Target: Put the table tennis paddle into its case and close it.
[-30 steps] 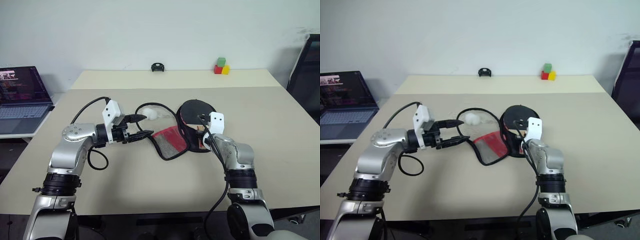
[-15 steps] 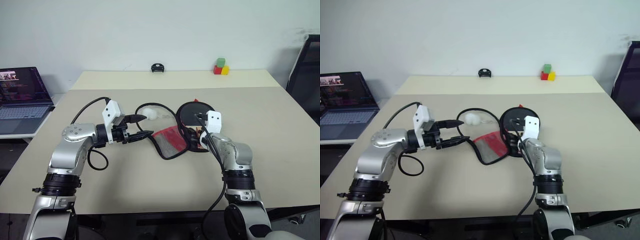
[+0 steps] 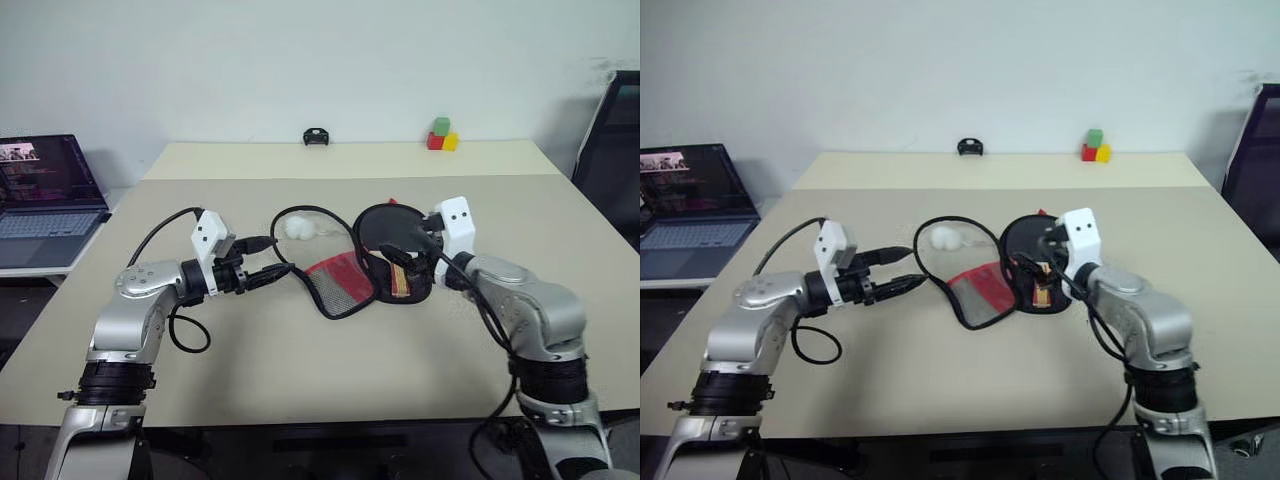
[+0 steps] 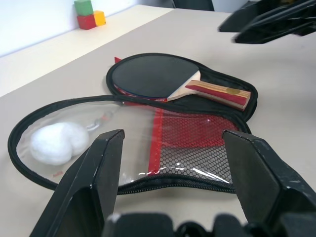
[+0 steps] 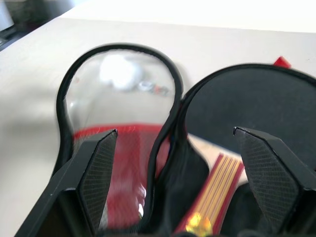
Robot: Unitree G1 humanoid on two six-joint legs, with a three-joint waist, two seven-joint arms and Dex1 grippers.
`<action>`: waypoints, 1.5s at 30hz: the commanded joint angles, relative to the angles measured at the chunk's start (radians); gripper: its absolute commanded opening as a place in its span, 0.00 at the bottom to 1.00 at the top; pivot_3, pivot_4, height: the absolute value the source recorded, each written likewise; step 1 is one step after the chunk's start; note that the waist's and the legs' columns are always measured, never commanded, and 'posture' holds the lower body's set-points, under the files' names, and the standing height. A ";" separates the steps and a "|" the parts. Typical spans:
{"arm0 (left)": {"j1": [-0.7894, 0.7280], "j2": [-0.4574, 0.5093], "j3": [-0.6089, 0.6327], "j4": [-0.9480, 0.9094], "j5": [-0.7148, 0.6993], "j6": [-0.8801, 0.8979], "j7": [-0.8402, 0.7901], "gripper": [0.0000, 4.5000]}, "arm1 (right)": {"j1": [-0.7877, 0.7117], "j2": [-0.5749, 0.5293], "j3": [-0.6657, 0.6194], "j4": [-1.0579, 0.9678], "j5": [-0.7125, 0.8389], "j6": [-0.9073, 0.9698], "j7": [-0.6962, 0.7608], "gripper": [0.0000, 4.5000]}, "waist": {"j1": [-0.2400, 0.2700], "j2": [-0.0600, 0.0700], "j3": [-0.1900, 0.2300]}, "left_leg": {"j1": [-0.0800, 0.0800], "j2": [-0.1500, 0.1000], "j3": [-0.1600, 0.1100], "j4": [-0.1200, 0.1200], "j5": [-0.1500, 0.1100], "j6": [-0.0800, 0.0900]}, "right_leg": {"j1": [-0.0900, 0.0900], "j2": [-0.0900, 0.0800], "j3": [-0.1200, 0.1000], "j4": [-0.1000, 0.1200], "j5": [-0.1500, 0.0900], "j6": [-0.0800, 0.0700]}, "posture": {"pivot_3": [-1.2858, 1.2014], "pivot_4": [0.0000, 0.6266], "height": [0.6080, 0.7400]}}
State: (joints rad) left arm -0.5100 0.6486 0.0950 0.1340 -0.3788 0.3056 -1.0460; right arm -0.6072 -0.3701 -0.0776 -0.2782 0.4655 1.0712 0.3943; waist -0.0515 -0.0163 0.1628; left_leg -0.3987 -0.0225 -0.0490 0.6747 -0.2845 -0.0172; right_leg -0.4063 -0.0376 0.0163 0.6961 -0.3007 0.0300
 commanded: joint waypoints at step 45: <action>-0.465 -0.299 -0.122 0.818 0.326 -0.357 0.216 0.77 | 0.021 -0.386 -0.096 0.053 0.110 -0.199 0.347 1.00 | 0.026 -0.003 0.001 | -0.002 -0.001 -0.001 0.004 0.000 0.000 | 0.001 -0.001 -0.002 0.000 0.000 0.000 | 0.52 0.24 1.00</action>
State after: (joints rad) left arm -0.9302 0.3575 -0.0313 0.9826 -0.0494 -0.0213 -0.8174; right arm -0.5766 -0.7389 -0.1308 -0.2068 0.5714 0.8984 0.7407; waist -0.0259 -0.0191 0.1641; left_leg -0.4011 -0.0231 -0.0496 0.6782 -0.2848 -0.0167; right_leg -0.4054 -0.0382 0.0147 0.6961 -0.3006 0.0301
